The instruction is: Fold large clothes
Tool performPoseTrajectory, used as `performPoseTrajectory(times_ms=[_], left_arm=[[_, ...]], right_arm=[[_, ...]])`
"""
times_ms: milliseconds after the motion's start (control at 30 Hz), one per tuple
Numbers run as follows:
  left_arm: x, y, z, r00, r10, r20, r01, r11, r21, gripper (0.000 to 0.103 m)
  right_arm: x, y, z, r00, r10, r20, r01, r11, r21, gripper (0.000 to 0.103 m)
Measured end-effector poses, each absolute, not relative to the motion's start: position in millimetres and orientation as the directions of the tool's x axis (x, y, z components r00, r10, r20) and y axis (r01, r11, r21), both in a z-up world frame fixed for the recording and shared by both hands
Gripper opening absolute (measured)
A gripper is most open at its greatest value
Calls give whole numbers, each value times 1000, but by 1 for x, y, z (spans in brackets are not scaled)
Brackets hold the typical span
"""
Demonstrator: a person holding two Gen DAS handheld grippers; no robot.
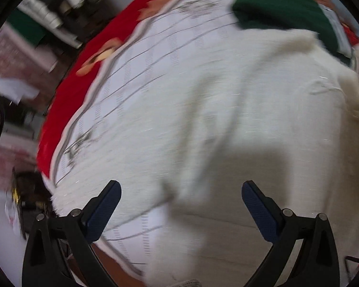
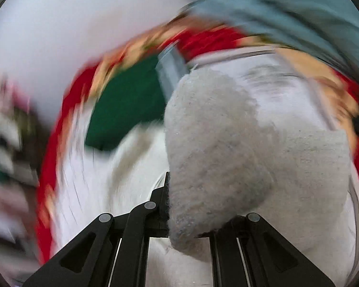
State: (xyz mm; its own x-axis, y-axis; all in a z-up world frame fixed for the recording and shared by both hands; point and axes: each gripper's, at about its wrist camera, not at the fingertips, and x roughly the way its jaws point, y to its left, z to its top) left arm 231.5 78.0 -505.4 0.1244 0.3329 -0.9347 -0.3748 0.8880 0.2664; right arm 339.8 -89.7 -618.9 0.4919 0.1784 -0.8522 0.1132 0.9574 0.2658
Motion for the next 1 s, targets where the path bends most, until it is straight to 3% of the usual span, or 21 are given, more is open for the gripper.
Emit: performPoseTrajectory(times_ms=[67, 133, 167, 200, 333, 467, 633, 667, 700, 733, 900, 1000], left_arm=[[228, 95, -510, 98, 342, -935, -397, 875, 278, 103], [224, 104, -513, 78, 341, -937, -406, 869, 282, 103], [222, 110, -514, 71, 336, -939, -405, 870, 281, 103], [219, 113, -512, 72, 331, -941, -404, 872, 276, 103], [219, 119, -503, 92, 308, -947, -403, 881, 247, 103], [237, 111, -501, 123, 243, -962, -386, 905, 179, 103], [278, 76, -504, 203, 220, -954, -324, 935, 146, 103], [291, 66, -509, 216, 221, -951, -301, 942, 151, 103], [303, 55, -514, 229, 226, -947, -280, 947, 159, 103], [313, 45, -520, 237, 237, -942, -261, 950, 173, 103], [348, 14, -562, 234, 319, -918, -199, 940, 276, 103], [354, 9, -586, 203, 341, -918, -193, 933, 304, 103]], right_arm=[[350, -14, -666, 327, 162, -931, -77, 986, 145, 9], [345, 20, -709, 175, 128, -976, -194, 976, 94, 23], [342, 28, -722, 120, 141, -983, -223, 968, 112, 29], [339, 32, -727, 67, 176, -982, -232, 960, 156, 44], [320, -8, -681, 96, 432, -897, -119, 900, 420, 76], [286, -91, -645, 189, 491, -851, 126, 847, 517, 76], [248, -206, -645, 235, 316, -919, 438, 810, 390, 76], [240, -224, -647, 259, 287, -922, 478, 791, 381, 67], [241, -246, -644, 267, 268, -926, 500, 783, 371, 49], [241, -260, -646, 265, 240, -934, 519, 780, 348, 43], [256, -293, -674, 247, 190, -950, 531, 794, 296, 43], [276, -300, -720, 133, 165, -977, 512, 833, 210, 43]])
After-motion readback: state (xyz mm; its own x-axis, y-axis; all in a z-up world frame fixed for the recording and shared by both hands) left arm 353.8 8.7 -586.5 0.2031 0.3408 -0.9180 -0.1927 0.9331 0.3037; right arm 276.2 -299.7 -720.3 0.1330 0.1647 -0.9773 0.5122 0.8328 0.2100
